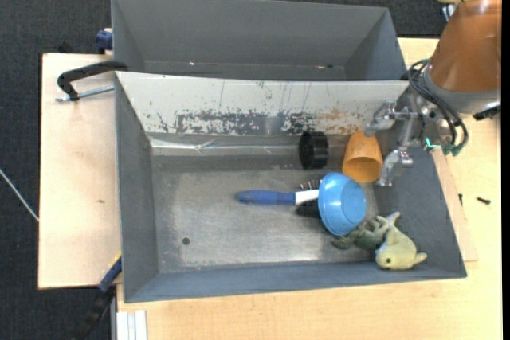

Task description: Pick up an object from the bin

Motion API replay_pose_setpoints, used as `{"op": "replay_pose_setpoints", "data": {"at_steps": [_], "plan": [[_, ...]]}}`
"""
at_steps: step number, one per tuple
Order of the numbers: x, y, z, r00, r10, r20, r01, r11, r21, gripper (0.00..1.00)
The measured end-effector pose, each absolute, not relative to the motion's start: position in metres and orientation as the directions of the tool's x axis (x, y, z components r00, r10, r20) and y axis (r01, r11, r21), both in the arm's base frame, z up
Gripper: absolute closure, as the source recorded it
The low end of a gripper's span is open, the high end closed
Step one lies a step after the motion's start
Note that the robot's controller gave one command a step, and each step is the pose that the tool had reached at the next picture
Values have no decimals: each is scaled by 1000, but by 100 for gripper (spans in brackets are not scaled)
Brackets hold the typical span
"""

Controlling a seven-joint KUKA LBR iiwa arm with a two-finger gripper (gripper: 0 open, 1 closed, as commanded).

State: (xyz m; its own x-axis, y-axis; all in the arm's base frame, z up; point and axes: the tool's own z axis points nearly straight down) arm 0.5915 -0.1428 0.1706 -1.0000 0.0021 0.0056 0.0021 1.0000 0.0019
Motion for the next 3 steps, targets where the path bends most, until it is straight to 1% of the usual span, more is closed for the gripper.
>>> {"op": "replay_pose_setpoints", "data": {"at_steps": [1, 2, 3], "plan": [[596, -76, 118, -996, -91, -4, -91, 996, -1, 0], [516, -56, 74, -911, -413, -13, -413, 911, -6, 0], [517, -56, 74, -910, -415, -14, -415, 910, -6, 100]]}}
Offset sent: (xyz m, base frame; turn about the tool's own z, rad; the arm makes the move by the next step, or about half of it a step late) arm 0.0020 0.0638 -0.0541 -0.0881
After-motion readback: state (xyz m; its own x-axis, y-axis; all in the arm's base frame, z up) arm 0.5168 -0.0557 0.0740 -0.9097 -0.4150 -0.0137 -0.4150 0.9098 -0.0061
